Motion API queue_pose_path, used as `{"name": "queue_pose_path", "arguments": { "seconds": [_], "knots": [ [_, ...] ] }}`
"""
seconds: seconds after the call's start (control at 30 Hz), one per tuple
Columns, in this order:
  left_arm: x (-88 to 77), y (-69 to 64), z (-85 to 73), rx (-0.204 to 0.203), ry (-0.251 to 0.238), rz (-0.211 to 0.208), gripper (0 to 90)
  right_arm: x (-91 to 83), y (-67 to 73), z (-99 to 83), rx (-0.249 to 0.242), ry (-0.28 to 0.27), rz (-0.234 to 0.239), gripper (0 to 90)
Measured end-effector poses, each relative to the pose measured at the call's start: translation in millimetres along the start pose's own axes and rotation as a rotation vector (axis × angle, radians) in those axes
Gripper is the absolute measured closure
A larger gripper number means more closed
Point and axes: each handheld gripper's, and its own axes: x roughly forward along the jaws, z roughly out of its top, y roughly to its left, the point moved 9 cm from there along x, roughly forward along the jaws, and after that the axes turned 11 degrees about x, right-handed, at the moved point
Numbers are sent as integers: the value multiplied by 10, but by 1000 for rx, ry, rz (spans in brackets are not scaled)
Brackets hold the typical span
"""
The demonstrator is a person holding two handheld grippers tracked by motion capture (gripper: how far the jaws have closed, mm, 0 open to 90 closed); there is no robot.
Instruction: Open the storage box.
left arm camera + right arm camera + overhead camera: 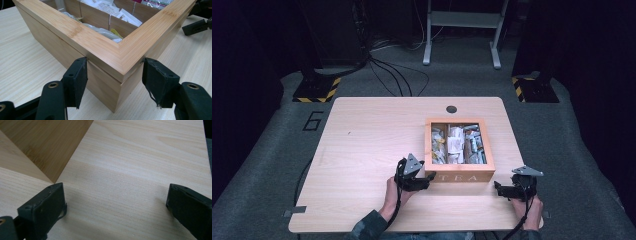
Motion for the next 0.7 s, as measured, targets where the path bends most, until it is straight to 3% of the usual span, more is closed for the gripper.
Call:
{"name": "queue_pose_path", "arguments": {
  "seconds": [0.7],
  "knots": [
    [-3, 8, 19, -4, -11, -2, 373, -1, 0, 0, 1, -1, -1, 18]
  ]
}}
